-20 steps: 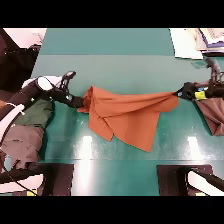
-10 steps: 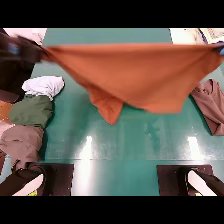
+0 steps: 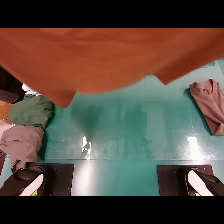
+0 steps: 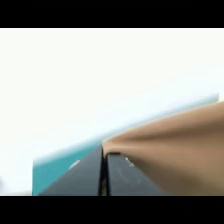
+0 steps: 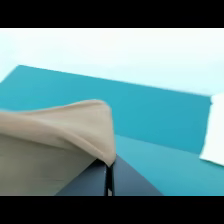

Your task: Fold the shirts.

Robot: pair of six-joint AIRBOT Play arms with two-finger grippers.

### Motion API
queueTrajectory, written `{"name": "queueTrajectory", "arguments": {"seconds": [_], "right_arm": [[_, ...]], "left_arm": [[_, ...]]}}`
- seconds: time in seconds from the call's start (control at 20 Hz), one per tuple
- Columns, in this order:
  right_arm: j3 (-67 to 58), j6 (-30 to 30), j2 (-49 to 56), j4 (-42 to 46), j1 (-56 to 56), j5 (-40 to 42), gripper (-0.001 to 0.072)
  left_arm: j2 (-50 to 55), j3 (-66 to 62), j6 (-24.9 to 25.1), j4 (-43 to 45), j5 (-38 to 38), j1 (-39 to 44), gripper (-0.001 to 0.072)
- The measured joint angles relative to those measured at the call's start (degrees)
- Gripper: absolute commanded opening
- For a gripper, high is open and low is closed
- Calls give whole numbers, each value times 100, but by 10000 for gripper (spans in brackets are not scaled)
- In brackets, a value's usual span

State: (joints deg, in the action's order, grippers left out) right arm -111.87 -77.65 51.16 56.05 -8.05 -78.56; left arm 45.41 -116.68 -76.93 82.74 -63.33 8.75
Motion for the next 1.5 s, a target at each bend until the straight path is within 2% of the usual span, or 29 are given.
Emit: {"name": "queueTrajectory", "arguments": {"seconds": [0.15,0.25,0.55,0.7,0.85,1.1,1.15,1.2,1.25,1.3,1.5], "right_arm": [[-452,-192,74,546,0,-503,15],[-433,-319,227,782,0,-874,15],[918,-455,1226,1128,-2,-1519,15],[1757,-470,1906,1163,13,-1228,15],[2369,-474,2605,1165,83,-555,15],[2428,-481,3585,1156,240,348,16],[2332,-483,3744,1152,273,420,20],[2218,-485,3888,1158,313,466,139],[2085,-492,4030,1165,354,514,362],[1947,-492,4159,1165,389,525,438],[1384,-492,4426,1154,407,284,437]], "left_arm": [[-24,-295,15,-382,-105,0,30],[13,-59,35,-525,-249,0,30],[894,1939,83,-894,-732,0,30],[1810,2841,256,-1010,-612,0,31],[2892,3241,437,-1071,-192,0,31],[4068,3432,553,-1119,732,0,32],[4172,3440,557,-1117,861,0,127],[4242,3434,555,-1106,1001,0,379],[4295,3414,544,-1102,1095,-4,496],[4341,3383,514,-1095,1117,-9,503],[4398,2990,400,-907,782,-103,494]]}}
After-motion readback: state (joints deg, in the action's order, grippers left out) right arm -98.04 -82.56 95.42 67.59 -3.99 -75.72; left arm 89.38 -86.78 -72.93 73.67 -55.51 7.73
